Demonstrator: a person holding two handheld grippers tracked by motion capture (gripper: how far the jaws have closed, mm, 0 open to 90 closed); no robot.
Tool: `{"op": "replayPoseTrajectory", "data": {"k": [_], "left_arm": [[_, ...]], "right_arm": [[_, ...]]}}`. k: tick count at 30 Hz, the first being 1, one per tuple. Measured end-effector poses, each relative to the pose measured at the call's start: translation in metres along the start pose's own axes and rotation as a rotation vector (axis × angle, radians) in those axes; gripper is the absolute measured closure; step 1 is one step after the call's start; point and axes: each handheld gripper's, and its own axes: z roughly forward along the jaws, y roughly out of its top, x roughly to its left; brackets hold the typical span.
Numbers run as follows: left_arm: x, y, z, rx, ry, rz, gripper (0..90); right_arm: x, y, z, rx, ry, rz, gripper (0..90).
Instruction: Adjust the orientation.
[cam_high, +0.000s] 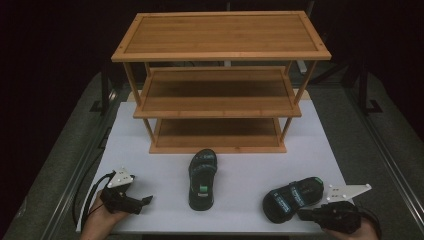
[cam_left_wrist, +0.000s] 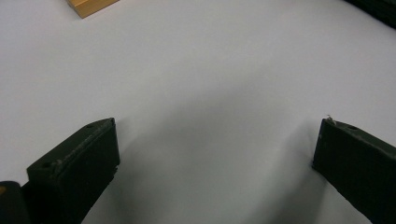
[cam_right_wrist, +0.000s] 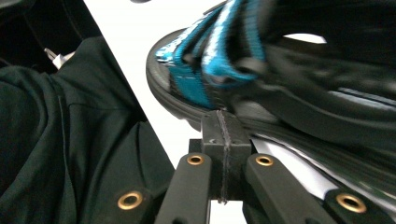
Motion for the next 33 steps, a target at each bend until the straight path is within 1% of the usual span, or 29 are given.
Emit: {"op": "replayPoseTrajectory", "data": {"k": [3, 4, 5, 6, 7, 10, 13, 14, 15, 16, 17, 18, 19, 20, 22, 23, 24, 25, 26, 27, 28, 29, 32, 33], "left_arm": [[0.000, 0.000, 0.000, 0.000, 0.000, 0.000, 0.0], [0.000, 0.000, 0.000, 0.000, 0.000, 0.000, 0.0], [0.000, 0.000, 0.000, 0.000, 0.000, 0.000, 0.0], [0.000, 0.000, 0.000, 0.000, 0.000, 0.000, 0.0], [0.000, 0.000, 0.000, 0.000, 0.000, 0.000, 0.0], [0.000, 0.000, 0.000, 0.000, 0.000, 0.000, 0.0], [0.000, 0.000, 0.000, 0.000, 0.000, 0.000, 0.0], [0.000, 0.000, 0.000, 0.000, 0.000, 0.000, 0.0], [0.000, 0.000, 0.000, 0.000, 0.000, 0.000, 0.0], [0.000, 0.000, 0.000, 0.000, 0.000, 0.000, 0.0], [0.000, 0.000, 0.000, 0.000, 0.000, 0.000, 0.0], [0.000, 0.000, 0.000, 0.000, 0.000, 0.000, 0.0], [0.000, 0.000, 0.000, 0.000, 0.000, -0.001, 0.0], [0.000, 0.000, 0.000, 0.000, 0.000, -0.001, 0.0], [0.000, 0.000, 0.000, 0.001, 0.000, -0.002, 0.0], [0.000, 0.000, 0.000, 0.001, 0.000, -0.001, 0.0], [0.000, 0.000, 0.000, 0.001, 0.000, -0.001, 0.0], [0.000, 0.000, 0.000, 0.000, 0.000, -0.002, 0.0], [0.000, 0.000, 0.000, 0.002, 0.000, -0.001, 0.0], [0.000, 0.000, 0.000, 0.001, 0.000, -0.001, 0.0], [0.000, 0.000, 0.000, 0.002, 0.000, -0.002, 0.0], [0.000, 0.000, 0.000, 0.000, 0.000, -0.003, 0.0], [0.000, 0.000, 0.000, 0.000, 0.000, -0.003, 0.0], [0.000, 0.000, 0.000, 0.000, 0.000, -0.002, 0.0]], "right_arm": [[-0.008, -0.006, -0.018, -0.029, -0.036, 0.025, 89.5], [-0.008, -0.006, -0.018, -0.029, -0.036, 0.025, 89.5], [-0.012, -0.009, -0.026, -0.050, -0.054, 0.035, 89.5], [-0.012, -0.009, -0.026, -0.050, -0.054, 0.035, 89.5], [-0.016, -0.011, -0.032, -0.061, -0.070, 0.048, 89.5], [-0.018, -0.011, -0.033, -0.067, -0.077, 0.046, 89.3], [-0.022, -0.011, -0.035, -0.067, -0.097, 0.045, 89.0], [-0.024, -0.011, -0.038, -0.072, -0.107, 0.049, 89.0], [-0.030, -0.011, -0.046, -0.089, -0.127, 0.057, 89.1], [-0.030, -0.011, -0.046, -0.089, -0.127, 0.057, 89.1], [-0.032, -0.011, -0.049, -0.096, -0.139, 0.059, 89.2], [-0.037, -0.012, -0.054, -0.106, -0.158, 0.068, 89.2], [-0.040, -0.011, -0.056, -0.111, -0.167, 0.071, 89.3], [-0.045, -0.010, -0.058, -0.115, -0.184, 0.073, 89.3], [-0.056, -0.005, -0.057, -0.117, -0.197, 0.078, 89.4], [-0.067, 0.000, -0.053, -0.109, -0.199, 0.078, 89.4], [-0.067, 0.000, -0.053, -0.109, -0.199, 0.078, 89.4], [-0.078, 0.007, -0.046, -0.103, -0.201, 0.076, 89.5], [-0.078, 0.007, -0.046, -0.103, -0.201, 0.076, 89.5], [-0.082, 0.010, -0.043, -0.105, -0.198, 0.078, 89.5], [-0.088, 0.015, -0.036, -0.105, -0.193, 0.076, 89.5], [-0.092, 0.018, -0.032, -0.100, -0.189, 0.074, 89.5], [-0.099, 0.026, -0.021, -0.086, -0.184, 0.068, 89.5], [-0.101, 0.029, -0.016, -0.077, -0.175, 0.066, 89.5]]}}
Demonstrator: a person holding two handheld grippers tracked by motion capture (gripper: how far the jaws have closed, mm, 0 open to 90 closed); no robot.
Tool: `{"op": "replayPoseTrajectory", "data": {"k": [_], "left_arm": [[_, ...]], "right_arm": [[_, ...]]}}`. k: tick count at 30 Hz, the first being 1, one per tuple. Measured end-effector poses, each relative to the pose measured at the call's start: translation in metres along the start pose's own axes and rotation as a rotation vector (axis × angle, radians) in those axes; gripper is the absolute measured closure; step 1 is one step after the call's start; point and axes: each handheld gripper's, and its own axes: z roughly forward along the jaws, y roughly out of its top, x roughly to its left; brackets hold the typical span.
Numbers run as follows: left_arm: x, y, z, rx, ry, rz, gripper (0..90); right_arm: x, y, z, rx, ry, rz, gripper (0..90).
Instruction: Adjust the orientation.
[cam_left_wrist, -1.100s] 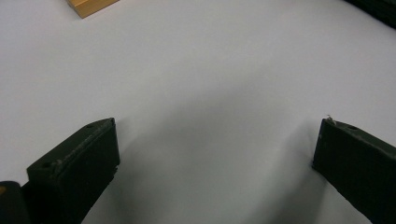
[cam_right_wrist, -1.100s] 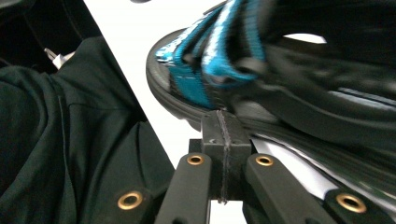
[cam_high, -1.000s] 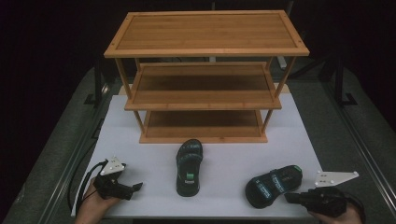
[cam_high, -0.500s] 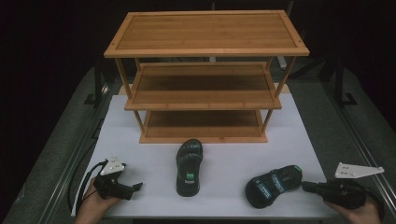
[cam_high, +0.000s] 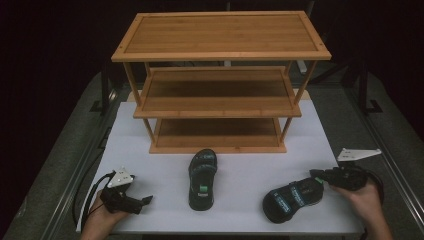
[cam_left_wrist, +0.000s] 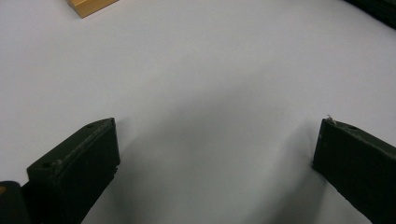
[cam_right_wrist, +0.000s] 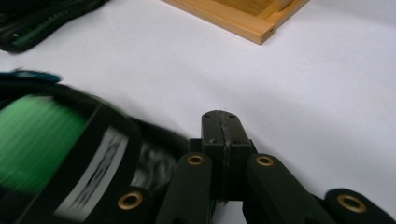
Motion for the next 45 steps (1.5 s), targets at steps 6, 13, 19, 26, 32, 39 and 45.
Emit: {"op": "replayPoseTrajectory", "data": {"k": [6, 13, 19, 26, 32, 39, 45], "left_arm": [[0.000, 0.000, 0.000, 0.000, -0.001, 0.001, 0.0], [0.000, 0.000, 0.000, 0.000, 0.000, 0.002, 0.0], [0.000, 0.000, 0.000, 0.002, 0.000, 0.002, 0.0], [0.000, 0.000, 0.000, 0.002, 0.000, 0.002, 0.0], [0.000, 0.000, 0.000, 0.002, 0.000, 0.002, 0.0], [0.000, 0.000, 0.000, 0.002, -0.001, 0.000, 0.0], [0.000, 0.000, 0.000, 0.002, 0.000, 0.001, 0.0]], "right_arm": [[0.003, -0.003, 0.003, 0.019, -0.003, -0.003, 89.6], [0.015, -0.025, -0.017, 0.004, -0.018, 0.013, 89.6], [0.031, -0.040, -0.030, 0.005, -0.017, 0.002, 89.6], [0.052, -0.051, -0.035, 0.014, 0.008, -0.019, 89.6], [0.059, -0.040, -0.036, -0.028, 0.016, -0.033, 77.7], [0.056, -0.008, -0.043, -0.115, 0.083, -0.045, 65.8], [0.069, 0.014, -0.030, -0.093, 0.198, -0.144, 55.4]]}}
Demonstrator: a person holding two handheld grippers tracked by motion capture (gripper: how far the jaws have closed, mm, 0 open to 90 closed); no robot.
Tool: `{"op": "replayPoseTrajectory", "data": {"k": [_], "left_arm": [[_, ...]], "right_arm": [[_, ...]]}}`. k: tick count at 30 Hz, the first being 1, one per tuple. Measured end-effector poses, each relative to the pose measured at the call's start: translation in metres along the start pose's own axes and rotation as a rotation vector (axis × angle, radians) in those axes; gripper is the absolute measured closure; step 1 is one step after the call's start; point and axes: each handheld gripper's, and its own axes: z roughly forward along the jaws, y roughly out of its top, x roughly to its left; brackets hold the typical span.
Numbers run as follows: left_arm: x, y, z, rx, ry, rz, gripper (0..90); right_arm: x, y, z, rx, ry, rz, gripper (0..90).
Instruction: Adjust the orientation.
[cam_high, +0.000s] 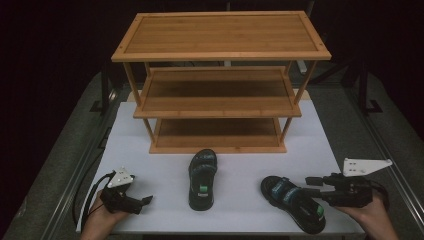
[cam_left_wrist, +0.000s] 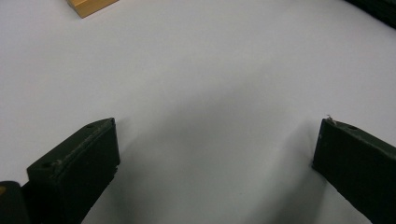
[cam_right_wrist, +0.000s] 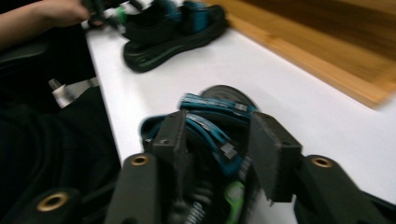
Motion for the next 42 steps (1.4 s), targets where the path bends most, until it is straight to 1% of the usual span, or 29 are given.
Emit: {"op": "replayPoseTrajectory", "data": {"k": [3, 7, 10, 12, 15, 20, 23, 26, 27, 28, 33, 35, 38, 40, 42], "left_arm": [[0.000, 0.000, 0.000, -0.001, 0.000, 0.000, 0.0], [0.000, 0.000, 0.000, 0.000, 0.000, 0.001, 0.0], [0.000, 0.000, 0.000, 0.000, 0.000, 0.000, 0.0], [0.000, 0.000, 0.000, -0.001, 0.000, 0.000, 0.0], [0.000, 0.000, 0.000, -0.001, 0.000, 0.000, 0.0], [0.000, 0.000, 0.000, 0.000, 0.000, 0.000, 0.0], [0.000, 0.000, 0.000, 0.000, 0.000, 0.000, 0.0], [0.000, 0.000, 0.000, 0.000, 0.000, 0.000, 0.0], [0.000, 0.000, 0.000, 0.000, 0.000, 0.000, 0.0], [0.000, 0.000, 0.000, 0.000, 0.000, 0.000, 0.0], [0.000, 0.000, 0.000, 0.000, 0.000, -0.001, 0.0], [0.000, 0.000, 0.000, -0.001, -0.001, -0.001, 0.0], [0.000, 0.000, 0.000, -0.001, 0.000, -0.001, 0.0], [0.000, 0.000, 0.000, 0.000, 0.000, 0.000, 0.0], [0.000, 0.000, 0.000, 0.001, 0.000, 0.000, 0.0]], "right_arm": [[0.001, 0.005, 0.010, 0.020, 0.046, -0.025, 52.1], [0.001, 0.009, 0.024, 0.061, 0.098, -0.040, 48.9], [0.000, 0.011, 0.032, 0.089, 0.128, -0.043, 47.9], [-0.001, 0.011, 0.034, 0.098, 0.136, -0.044, 48.8], [0.000, 0.011, 0.035, 0.119, 0.134, -0.048, 48.0], [0.002, 0.011, 0.036, 0.134, 0.122, -0.060, 49.7], [0.002, 0.012, 0.036, 0.134, 0.116, -0.073, 54.9], [0.002, 0.011, 0.035, 0.135, 0.114, -0.080, 65.7], [0.002, 0.010, 0.034, 0.137, 0.108, -0.086, 68.1], [0.002, 0.010, 0.034, 0.140, 0.109, -0.080, 68.3], [0.002, 0.010, 0.030, 0.101, 0.092, -0.075, 69.7], [0.003, 0.012, 0.030, 0.098, 0.085, -0.071, 69.9], [0.005, 0.020, 0.031, 0.070, 0.088, -0.079, 70.2], [0.007, 0.029, 0.032, 0.050, 0.072, -0.093, 70.2], [0.007, 0.036, 0.035, 0.037, 0.062, -0.098, 70.2]]}}
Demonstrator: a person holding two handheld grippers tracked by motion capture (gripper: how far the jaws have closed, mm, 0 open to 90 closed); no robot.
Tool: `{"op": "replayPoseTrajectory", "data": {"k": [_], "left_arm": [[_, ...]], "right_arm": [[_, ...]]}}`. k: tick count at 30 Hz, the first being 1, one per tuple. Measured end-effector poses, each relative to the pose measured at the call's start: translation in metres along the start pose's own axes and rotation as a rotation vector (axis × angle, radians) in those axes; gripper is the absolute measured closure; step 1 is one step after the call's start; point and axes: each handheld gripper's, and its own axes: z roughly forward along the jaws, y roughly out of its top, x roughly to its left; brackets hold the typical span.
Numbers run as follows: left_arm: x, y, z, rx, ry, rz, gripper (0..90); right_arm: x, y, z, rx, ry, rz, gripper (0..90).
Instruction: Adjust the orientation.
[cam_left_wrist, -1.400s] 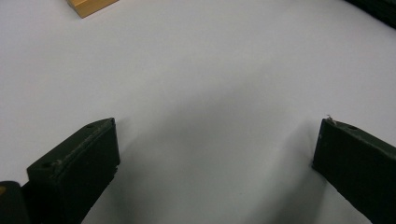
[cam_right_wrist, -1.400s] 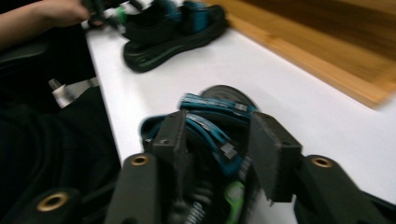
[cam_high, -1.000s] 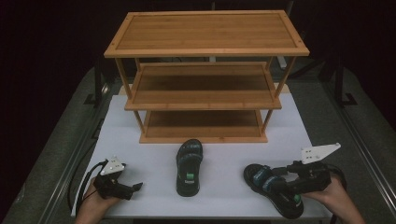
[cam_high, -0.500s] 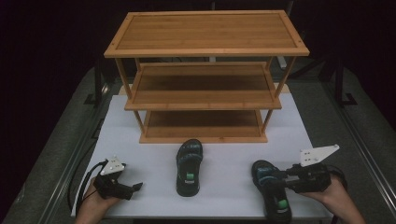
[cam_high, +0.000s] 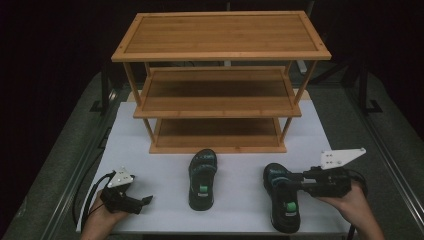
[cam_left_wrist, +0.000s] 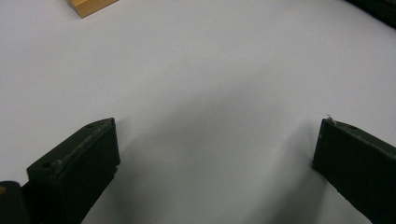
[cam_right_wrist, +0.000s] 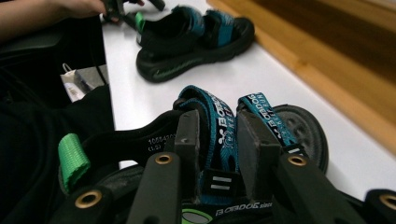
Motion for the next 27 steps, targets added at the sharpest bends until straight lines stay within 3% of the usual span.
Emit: {"op": "replayPoseTrajectory", "data": {"k": [15, 27], "left_arm": [[0.000, 0.000, 0.000, -0.003, 0.000, -0.001, 0.0], [0.000, 0.000, 0.000, -0.004, -0.001, -0.002, 0.0]], "right_arm": [[-0.009, 0.048, 0.054, -0.003, -0.048, -0.044, 70.2], [-0.010, 0.069, 0.103, 0.004, -0.031, -0.058, 70.1]]}}
